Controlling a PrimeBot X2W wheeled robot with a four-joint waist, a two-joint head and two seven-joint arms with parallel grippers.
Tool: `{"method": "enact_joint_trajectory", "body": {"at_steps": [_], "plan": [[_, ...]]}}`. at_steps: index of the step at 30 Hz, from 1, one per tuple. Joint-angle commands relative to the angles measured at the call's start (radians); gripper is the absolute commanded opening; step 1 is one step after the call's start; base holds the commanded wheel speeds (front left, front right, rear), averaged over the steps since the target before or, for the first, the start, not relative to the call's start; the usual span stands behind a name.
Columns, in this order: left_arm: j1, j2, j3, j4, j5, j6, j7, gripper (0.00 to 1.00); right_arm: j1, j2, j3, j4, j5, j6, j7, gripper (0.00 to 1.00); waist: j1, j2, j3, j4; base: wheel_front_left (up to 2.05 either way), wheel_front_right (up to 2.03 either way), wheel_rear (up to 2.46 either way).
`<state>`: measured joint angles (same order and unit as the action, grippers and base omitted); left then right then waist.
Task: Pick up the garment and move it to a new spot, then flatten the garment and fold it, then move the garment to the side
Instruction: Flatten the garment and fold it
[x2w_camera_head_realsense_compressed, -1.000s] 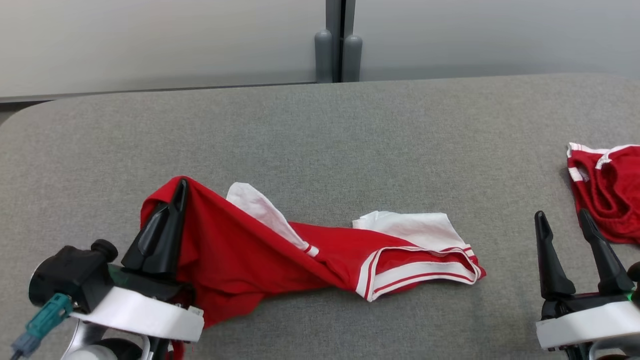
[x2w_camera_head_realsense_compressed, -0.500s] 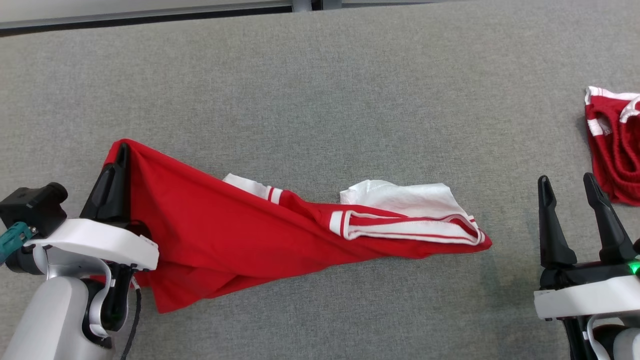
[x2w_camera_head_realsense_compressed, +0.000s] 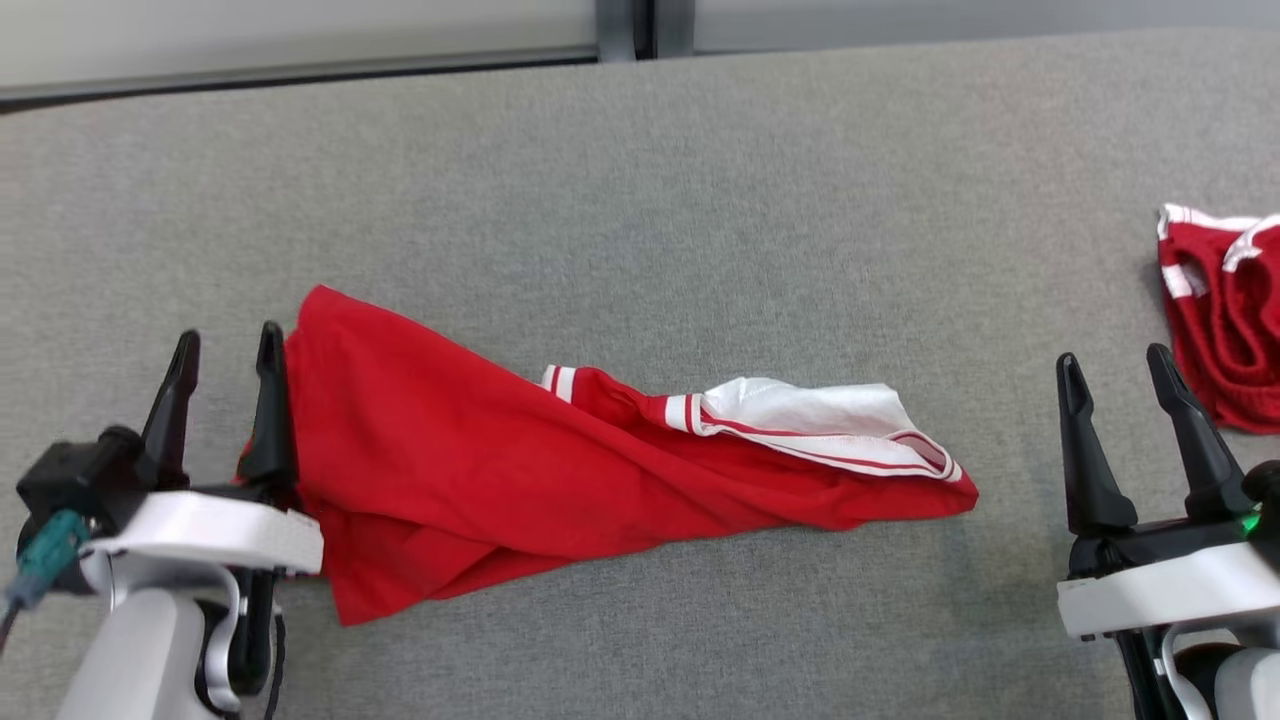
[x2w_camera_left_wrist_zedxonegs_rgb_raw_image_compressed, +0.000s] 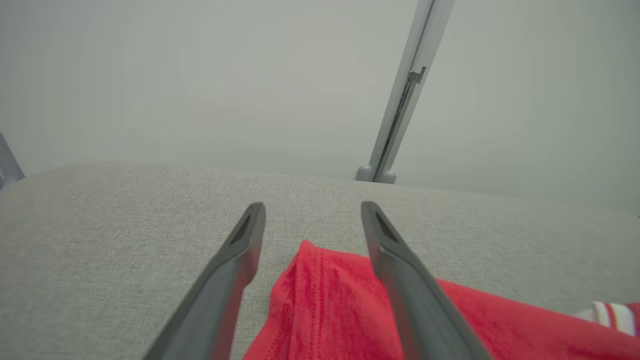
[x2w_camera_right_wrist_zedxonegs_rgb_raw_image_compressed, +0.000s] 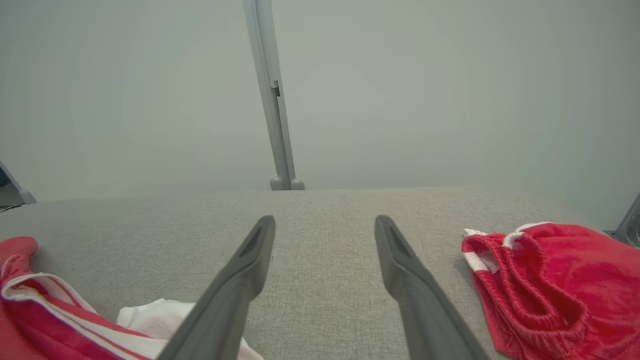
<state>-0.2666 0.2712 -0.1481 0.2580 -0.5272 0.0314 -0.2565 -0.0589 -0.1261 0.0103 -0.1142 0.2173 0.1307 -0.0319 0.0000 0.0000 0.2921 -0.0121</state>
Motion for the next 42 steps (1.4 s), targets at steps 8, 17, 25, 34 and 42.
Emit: {"method": "enact_joint_trajectory", "body": {"at_steps": [8, 17, 25, 34, 42], "plan": [[0.178, -0.022, 0.016, -0.154, 0.107, 0.064, -0.009, 1.00, 0.065, -0.033, 0.026, 0.015, 0.009, 0.000, 0.028, 1.00, 0.0000, 0.0000, -0.136, 0.026, 0.00, 0.00, 0.00], [0.334, -0.020, -0.014, -0.263, 0.144, 0.113, 0.020, 1.00, 0.133, -0.051, 0.047, 0.011, 0.034, 0.000, 0.057, 1.00, 0.0000, 0.0000, -0.225, 0.023, 0.00, 0.00, 0.00], [0.355, -0.013, -0.022, -0.296, 0.149, 0.128, 0.038, 1.00, 0.133, -0.071, 0.049, 0.007, 0.050, 0.000, 0.065, 1.00, 0.0000, 0.0000, -0.234, 0.027, 0.00, 0.00, 0.00], [0.294, -0.019, -0.051, -0.312, 0.154, 0.112, 0.042, 1.00, 0.099, -0.134, 0.175, 0.077, 0.051, 0.000, 0.115, 1.00, 0.0000, 0.0000, -0.187, 0.067, 0.00, 0.00, 0.00], [0.204, -0.042, -0.079, -0.260, 0.154, 0.066, 0.016, 1.00, -0.037, -0.213, 0.338, 0.236, 0.015, 0.000, 0.130, 1.00, 0.0000, 0.0000, -0.111, 0.131, 0.00, 0.00, 0.00]]}}
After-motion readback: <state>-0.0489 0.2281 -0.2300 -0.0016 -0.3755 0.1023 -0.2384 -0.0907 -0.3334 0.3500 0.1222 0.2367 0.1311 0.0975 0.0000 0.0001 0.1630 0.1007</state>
